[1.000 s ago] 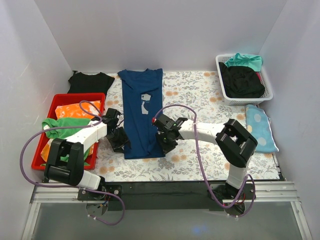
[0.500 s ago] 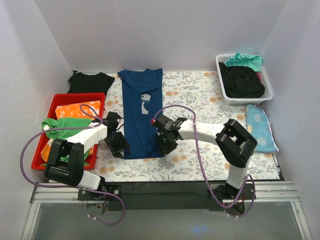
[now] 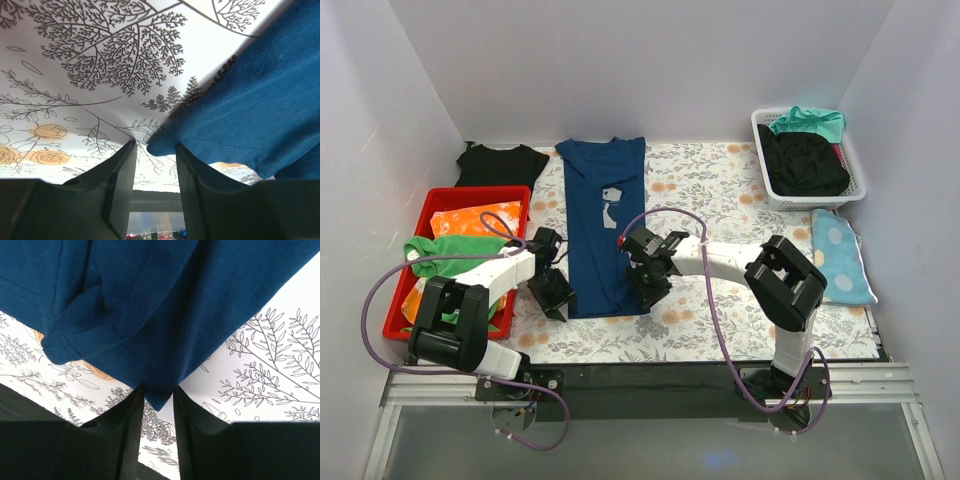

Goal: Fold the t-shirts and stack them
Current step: Grab the bottom of the folded rectangular tshirt with both arms

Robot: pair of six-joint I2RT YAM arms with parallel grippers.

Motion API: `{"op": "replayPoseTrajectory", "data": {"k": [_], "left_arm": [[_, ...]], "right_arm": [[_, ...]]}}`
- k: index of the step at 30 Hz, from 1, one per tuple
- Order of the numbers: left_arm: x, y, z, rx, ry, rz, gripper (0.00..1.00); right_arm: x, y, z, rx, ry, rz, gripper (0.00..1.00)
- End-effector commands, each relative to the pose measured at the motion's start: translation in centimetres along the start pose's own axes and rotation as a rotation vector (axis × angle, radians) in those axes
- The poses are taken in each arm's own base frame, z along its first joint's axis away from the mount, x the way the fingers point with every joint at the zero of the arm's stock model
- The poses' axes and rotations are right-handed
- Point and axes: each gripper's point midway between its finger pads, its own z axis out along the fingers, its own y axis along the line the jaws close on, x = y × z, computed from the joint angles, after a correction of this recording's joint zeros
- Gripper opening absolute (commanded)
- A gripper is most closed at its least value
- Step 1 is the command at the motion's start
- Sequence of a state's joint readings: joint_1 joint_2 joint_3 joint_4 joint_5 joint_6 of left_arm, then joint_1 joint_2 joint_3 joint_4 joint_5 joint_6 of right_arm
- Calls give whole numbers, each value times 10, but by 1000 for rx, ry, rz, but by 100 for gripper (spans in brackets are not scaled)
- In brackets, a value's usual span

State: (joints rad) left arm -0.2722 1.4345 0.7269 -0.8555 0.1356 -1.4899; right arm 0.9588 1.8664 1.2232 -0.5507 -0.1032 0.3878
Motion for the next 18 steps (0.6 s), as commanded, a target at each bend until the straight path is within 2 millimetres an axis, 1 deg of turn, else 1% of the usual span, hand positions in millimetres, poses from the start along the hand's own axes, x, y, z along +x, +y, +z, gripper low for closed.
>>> {"op": "replayPoseTrajectory", "data": {"k": [1,2,3,5,6,9,10,11,12,14,16,17,18], "left_arm": [[2,2,10,-16,2,-22,34],[2,2,12,-19,4,-24,33],[3,2,13,-25,7,-26,32],[4,-2,15,-9,15,-27,32],[5,-3,15,-9,20,-29,30],[5,0,18,-14,16,-29,22],[6,-1,18,-10,19,-24,12],[6,-1,18,-10,19,-24,8],[6,-3,16,-3,23,-27,2],[6,-5,13,8,16,-24,0],[4,-6,8,18,-1,-15,0],[4,-6,8,17,-3,-13,0],[4,-6,7,16,-6,-13,0]], "right_arm": [[9,-9,18,35,50,-27,29],[9,-9,19,37,53,-29,24],[10,-9,20,35,56,-30,16],[11,-10,22,34,67,-35,8],[12,-10,23,35,73,-38,1],[16,-14,22,50,82,-39,1],[15,-14,19,52,75,-41,1],[21,-18,19,66,82,-39,1],[21,-18,14,66,73,-41,1],[31,-24,13,83,87,-35,1],[37,-28,8,91,82,-36,1],[44,-33,8,107,94,-31,1],[45,-33,4,107,85,-33,1]]}}
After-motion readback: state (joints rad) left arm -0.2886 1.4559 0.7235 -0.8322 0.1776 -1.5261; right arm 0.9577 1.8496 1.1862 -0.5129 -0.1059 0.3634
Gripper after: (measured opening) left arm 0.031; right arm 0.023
